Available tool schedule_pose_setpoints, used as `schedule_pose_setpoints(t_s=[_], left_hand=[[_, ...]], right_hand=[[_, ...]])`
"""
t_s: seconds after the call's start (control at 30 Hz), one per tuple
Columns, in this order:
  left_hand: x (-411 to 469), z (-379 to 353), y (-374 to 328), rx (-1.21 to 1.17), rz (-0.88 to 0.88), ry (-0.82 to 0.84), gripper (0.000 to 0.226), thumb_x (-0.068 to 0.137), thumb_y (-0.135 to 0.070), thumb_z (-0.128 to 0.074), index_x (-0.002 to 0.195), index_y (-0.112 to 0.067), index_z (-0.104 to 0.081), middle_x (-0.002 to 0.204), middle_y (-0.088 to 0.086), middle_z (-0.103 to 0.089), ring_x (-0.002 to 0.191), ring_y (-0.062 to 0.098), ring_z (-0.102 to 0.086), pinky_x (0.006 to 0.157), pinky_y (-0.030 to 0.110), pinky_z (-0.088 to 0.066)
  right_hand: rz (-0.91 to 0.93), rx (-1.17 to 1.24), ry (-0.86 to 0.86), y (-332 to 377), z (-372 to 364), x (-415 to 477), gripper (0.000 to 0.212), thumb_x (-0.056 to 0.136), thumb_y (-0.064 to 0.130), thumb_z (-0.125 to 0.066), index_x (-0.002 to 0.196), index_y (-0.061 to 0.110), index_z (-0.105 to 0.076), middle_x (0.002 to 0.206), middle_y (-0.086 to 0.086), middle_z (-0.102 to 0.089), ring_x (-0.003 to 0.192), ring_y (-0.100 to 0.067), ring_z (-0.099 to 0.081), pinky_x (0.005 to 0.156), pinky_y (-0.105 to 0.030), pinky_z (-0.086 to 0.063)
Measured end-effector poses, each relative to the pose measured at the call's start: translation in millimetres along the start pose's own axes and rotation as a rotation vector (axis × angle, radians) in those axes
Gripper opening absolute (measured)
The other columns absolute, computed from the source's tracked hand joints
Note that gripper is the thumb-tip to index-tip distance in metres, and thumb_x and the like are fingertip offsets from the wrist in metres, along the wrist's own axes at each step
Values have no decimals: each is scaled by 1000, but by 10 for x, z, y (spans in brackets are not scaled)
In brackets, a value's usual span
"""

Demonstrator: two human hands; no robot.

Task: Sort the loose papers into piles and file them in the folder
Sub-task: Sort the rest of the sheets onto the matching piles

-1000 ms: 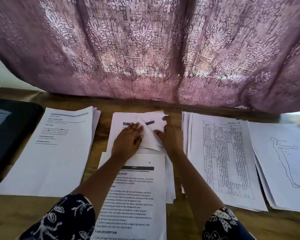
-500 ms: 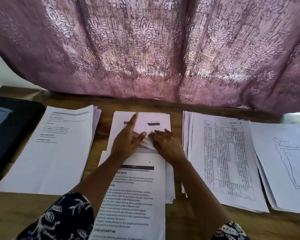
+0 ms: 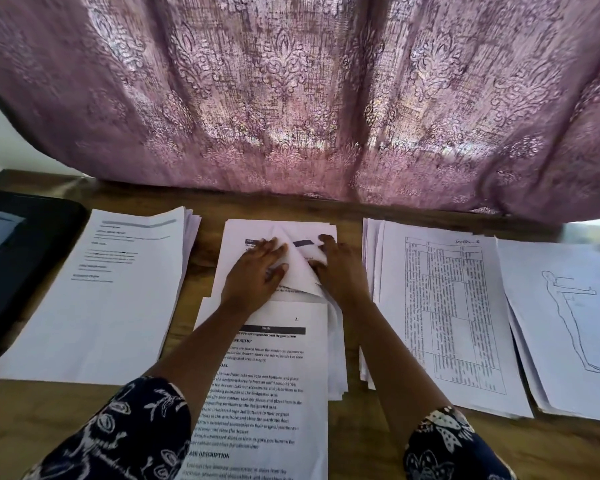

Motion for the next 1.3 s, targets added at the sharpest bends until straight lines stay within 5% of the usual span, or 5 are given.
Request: schedule_pose_setpoints(t_s=[0.2,0.5,0.67,0.93,1.3], left_hand=[[-3,31,-30,-89,27,-19,64,92,-57,-32,146,-24,-39,153,-3,-36,142,18,-32,117,37,-26],[2,83,-66,-185,16,-105,65,92,-53,-42,150,-34,-20,159,-2,-21,144,21,-26,109,36,-29],[11,-26,26,24,-78,-32,63,94,-55,-29,144,-20,-42,152,3,-36,143,24,-30,114,41,-30],[22,-9,9,24,-49,-29,57,95,-45,-39,146,-20,-38,151,0,-37,143,20,-31,112,27,-13],[6,49,-42,-118,5,-54,63,94,-57,-29,151,-30,-23,158,-9,-19,142,20,-33,113,39,-30]], right_hand=[[-152,459,-133,64,85,-210,57,88,17,-67,139,21,-42,114,1,-62,98,-20,-62,79,-17,-43],[432,-114,243,178,-209,-407,46,102,20,-41,147,16,-36,155,-3,-28,146,-19,-20,120,-37,-13],[192,120,25,80,-1,-149,32,95,14,-52,126,13,-61,130,-9,-61,115,-28,-60,99,-34,-45],[41,-133,151,-144,-6,101,58,94,33,-55,146,16,-34,142,-11,-49,130,-33,-45,110,-42,-35],[-525,571,-95,-14,191,-288,42,82,23,-74,117,12,-55,112,-3,-67,91,-16,-62,62,-8,-40]])
Point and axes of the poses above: each hand's wrist, its own x-axis towards the middle knuckle, its own z-axis out of the back of the hand, y = z × x, the point moved 4 cm from there along x, towards the middle knuckle
